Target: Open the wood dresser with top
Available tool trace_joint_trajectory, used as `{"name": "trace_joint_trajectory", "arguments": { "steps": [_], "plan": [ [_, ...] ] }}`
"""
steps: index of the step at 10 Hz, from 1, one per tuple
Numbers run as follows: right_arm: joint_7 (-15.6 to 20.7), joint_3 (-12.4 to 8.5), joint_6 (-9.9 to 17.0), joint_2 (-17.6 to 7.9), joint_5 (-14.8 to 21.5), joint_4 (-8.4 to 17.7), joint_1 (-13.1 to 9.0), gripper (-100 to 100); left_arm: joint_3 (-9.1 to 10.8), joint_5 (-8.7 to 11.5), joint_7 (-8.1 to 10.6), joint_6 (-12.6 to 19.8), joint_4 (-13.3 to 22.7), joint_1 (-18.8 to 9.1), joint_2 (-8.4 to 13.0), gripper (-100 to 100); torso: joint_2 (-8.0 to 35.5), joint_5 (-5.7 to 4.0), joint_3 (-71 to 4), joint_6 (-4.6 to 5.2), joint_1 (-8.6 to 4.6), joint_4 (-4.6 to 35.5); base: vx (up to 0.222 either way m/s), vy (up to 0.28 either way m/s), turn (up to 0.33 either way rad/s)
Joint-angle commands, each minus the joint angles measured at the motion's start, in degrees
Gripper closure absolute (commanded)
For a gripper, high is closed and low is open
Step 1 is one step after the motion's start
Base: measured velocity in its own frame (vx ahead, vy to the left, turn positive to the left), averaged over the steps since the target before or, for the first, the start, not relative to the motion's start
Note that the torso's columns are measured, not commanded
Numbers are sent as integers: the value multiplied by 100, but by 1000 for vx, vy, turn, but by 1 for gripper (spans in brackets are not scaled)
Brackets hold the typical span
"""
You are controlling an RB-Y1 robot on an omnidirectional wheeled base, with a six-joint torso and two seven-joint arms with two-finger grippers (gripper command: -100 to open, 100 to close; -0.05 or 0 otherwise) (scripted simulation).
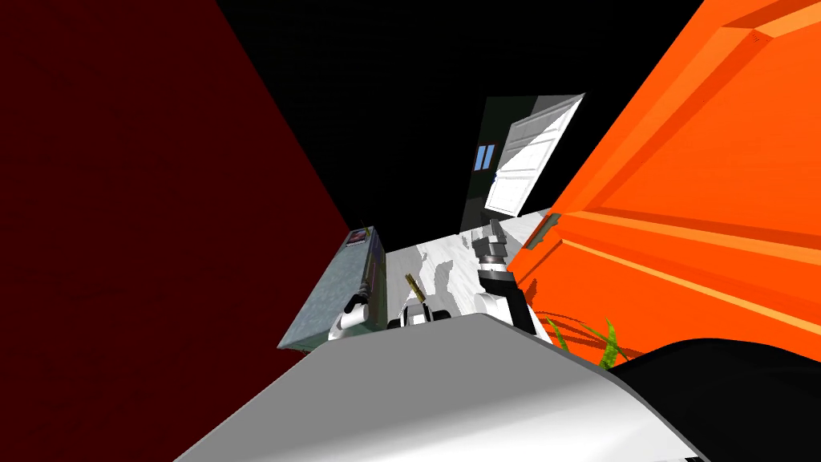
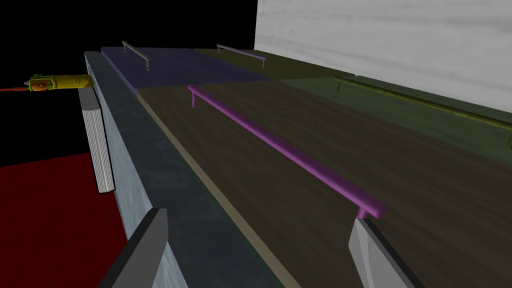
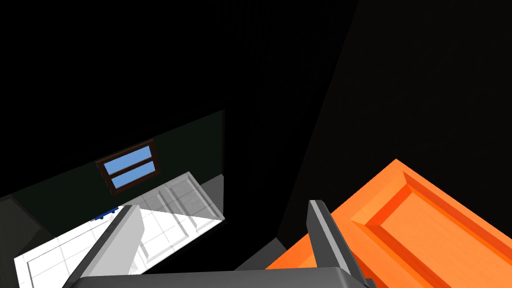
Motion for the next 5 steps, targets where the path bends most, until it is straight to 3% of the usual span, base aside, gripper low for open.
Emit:
{"name": "trace_joint_trajectory", "arguments": {
  "steps": [1, 3, 5],
  "plan": [
    [0, 0, 0, 0, 0, 0, -1, 0, 11, 13, 8, 131, 269, 14, -34, -100, -10, 9, 0, 10, 17, 0, -16, 0, -57],
    [0, -1, 0, -1, 0, 0, 1, 0, 14, 36, 5, 222, 463, -62, -42, -100, 67, -68, 20, -1, -49, 78, 4, 24, -64],
    [0, 0, 0, 0, 0, 0, -1, 0, -23, 68, 13, 224, 468, -97, -26, -100, 90, -68, 49, 4, -55, 88, -12, 10, -38]
  ]
}}
